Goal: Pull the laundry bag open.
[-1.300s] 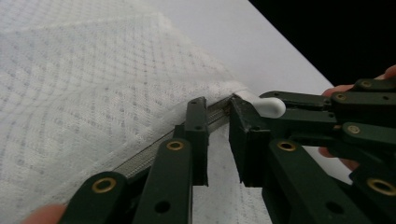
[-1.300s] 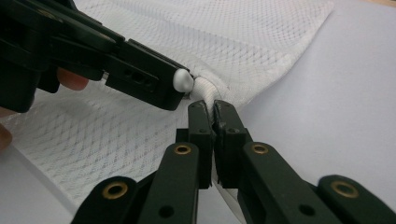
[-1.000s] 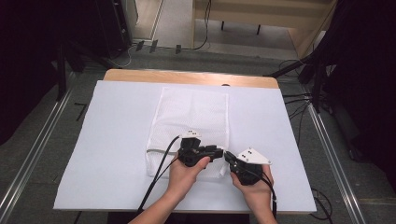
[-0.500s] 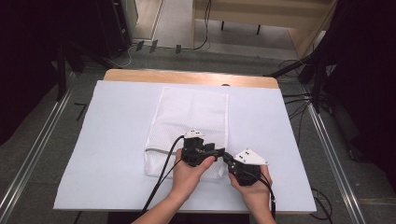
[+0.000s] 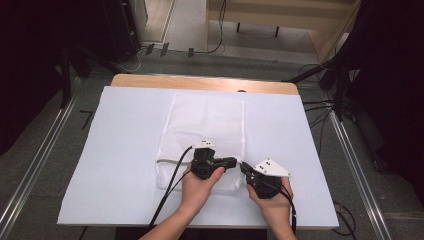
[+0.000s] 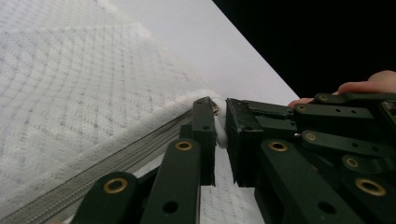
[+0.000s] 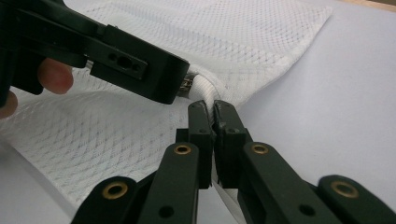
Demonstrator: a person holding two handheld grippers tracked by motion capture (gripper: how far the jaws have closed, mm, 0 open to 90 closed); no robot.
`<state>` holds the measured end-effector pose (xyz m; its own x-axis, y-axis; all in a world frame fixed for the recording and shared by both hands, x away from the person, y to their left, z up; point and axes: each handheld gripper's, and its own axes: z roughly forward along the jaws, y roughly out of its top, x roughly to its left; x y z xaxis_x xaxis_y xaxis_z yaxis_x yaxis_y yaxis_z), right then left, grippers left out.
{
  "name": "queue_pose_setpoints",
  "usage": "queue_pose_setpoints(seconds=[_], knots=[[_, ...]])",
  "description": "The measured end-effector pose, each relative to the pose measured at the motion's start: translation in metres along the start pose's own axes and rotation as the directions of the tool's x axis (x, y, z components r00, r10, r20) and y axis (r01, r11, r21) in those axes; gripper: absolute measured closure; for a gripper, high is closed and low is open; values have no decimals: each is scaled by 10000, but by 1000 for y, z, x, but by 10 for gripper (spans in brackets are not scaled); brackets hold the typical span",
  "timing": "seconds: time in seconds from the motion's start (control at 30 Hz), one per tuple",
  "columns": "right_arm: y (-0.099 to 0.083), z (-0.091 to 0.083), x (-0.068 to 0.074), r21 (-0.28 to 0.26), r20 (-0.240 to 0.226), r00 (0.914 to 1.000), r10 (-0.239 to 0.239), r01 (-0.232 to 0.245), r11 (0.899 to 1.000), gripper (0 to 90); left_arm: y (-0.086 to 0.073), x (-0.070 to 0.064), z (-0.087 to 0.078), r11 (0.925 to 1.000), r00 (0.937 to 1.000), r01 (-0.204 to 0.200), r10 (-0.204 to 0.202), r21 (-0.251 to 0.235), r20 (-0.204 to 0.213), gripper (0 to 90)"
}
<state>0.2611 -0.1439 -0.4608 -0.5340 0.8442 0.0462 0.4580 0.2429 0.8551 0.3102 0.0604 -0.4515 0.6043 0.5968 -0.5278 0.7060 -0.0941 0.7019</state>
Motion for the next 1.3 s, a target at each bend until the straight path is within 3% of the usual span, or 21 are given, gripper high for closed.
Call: queue_pose_setpoints(seconds=[0.37, 0.6, 0.63, 0.77, 0.93, 1.3], knots=[[0, 0, 1, 19, -128, 9999, 19, -18, 10000, 883, 1, 6, -3, 9985, 9991, -393, 387, 379, 169, 868], [1, 0, 2, 87, -94, 10000, 14, -13, 10000, 884, -1, 6, -3, 9960, 9973, -732, 736, 510, -50, 868], [2, -1, 3, 100, -93, 10000, 35, -34, 9999, 885, -1, 6, -4, 9956, 9965, -787, 800, 510, -239, 868], [2, -4, -1, 77, 96, 9999, 130, -130, 9999, 885, -3, 14, -7, 9962, 9971, -672, 690, 556, -324, 869], [2, -7, -6, 20, 225, 9995, 233, -234, 9997, 886, -5, 24, -18, 9967, 9960, -580, 616, 565, -649, 869], [2, -11, -15, -36, 423, 9984, 376, -375, 9993, 887, -10, 51, -60, 9967, 9873, -562, 642, 584, -1454, 869]])
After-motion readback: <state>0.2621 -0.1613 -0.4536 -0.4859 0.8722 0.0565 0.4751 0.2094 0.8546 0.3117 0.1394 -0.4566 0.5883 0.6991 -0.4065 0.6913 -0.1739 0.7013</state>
